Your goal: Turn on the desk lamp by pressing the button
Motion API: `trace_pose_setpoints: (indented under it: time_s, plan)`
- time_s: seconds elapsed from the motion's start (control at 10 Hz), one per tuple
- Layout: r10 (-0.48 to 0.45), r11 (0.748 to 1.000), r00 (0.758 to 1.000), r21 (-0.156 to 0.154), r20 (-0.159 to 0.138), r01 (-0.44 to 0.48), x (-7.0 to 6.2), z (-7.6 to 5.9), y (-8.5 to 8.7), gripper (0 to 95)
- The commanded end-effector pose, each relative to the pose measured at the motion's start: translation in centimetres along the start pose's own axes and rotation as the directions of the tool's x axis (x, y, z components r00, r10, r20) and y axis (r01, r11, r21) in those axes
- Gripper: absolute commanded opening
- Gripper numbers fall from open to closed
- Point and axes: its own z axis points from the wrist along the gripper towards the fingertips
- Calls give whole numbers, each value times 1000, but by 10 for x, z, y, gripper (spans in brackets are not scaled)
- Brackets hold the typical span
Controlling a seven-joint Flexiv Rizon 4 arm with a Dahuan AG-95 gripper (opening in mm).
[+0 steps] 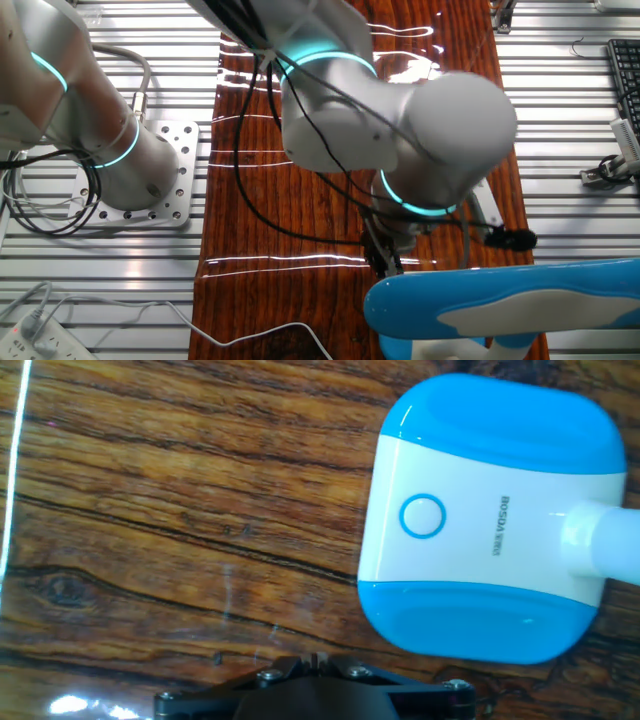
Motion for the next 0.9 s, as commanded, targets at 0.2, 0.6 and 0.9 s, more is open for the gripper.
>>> trace_pose_setpoints:
  time_s: [0.2, 0.6, 0.9]
  plan:
    - [-20, 997, 1000, 72, -13, 21, -4, 2, -3, 0]
    - [-51, 994, 998, 95, -31, 54, -9, 3, -4, 0]
    - [-71, 993, 997, 96, -39, 75, -12, 2, -6, 0]
